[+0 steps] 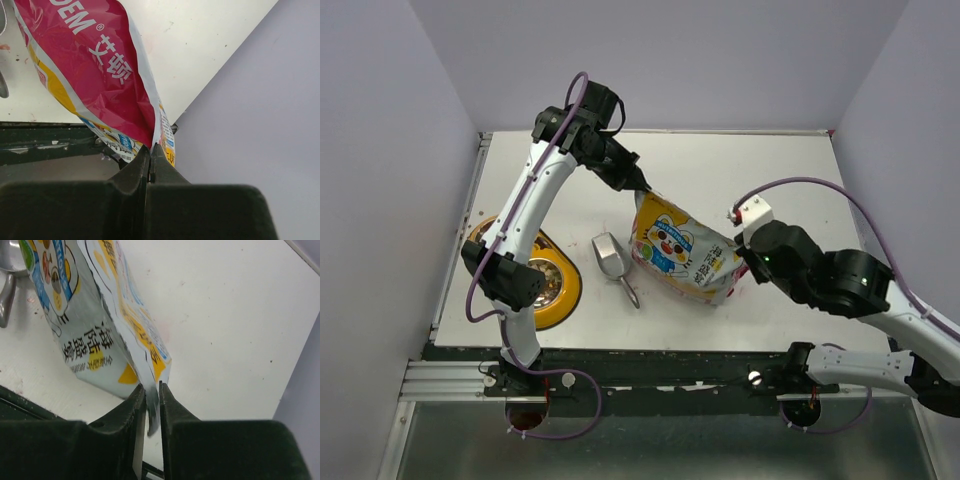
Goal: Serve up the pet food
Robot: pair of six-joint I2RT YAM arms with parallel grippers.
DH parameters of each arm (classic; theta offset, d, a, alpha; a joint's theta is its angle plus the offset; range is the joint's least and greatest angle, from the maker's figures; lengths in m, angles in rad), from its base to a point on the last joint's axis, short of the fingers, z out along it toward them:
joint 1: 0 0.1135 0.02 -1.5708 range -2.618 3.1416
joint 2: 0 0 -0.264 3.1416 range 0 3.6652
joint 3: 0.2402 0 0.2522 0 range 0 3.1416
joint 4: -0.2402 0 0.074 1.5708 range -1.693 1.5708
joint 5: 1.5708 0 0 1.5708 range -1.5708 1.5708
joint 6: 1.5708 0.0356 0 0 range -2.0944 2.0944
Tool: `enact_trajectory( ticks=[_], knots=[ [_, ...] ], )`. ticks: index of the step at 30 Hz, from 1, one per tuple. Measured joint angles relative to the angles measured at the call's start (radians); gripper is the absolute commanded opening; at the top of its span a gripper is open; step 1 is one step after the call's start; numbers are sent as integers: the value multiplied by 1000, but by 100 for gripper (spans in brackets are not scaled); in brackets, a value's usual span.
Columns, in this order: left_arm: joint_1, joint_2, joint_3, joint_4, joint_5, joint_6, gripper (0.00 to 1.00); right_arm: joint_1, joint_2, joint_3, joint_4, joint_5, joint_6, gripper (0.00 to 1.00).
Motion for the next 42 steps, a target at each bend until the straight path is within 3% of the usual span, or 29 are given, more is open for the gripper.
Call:
enact_trajectory(
  ticks=[2,5,11,12,14,16,21,26,31,38,42],
  knots=[
    [2,0,0,0,-6,0,0,0,-42,-3,-32,-2,-2,20],
    [11,0,0,0,-13,0,0,-1,-70,-8,-63,-1,-11,2],
    [24,0,2,4,-31,0,0,-5,19,1,-72,32,-27,0],
    [28,0,3,5,-35,0,0,-6,38,8,-73,35,-29,5],
    [35,0,3,7,-42,0,0,-10,69,26,-75,38,-37,32],
    [39,0,4,7,-47,0,0,-10,90,40,-73,26,-40,75],
    [43,0,4,8,-49,0,0,-11,143,103,-47,-81,-56,82],
    [43,0,4,10,-48,0,0,-11,265,232,36,-111,-90,82],
    [43,0,4,10,-48,-12,0,-11,413,297,190,-68,-151,74],
    [43,0,4,10,-48,-21,0,-11,544,301,382,-19,-261,49],
    [43,0,4,10,-47,-21,0,-11,574,298,472,-14,-294,47]
  ],
)
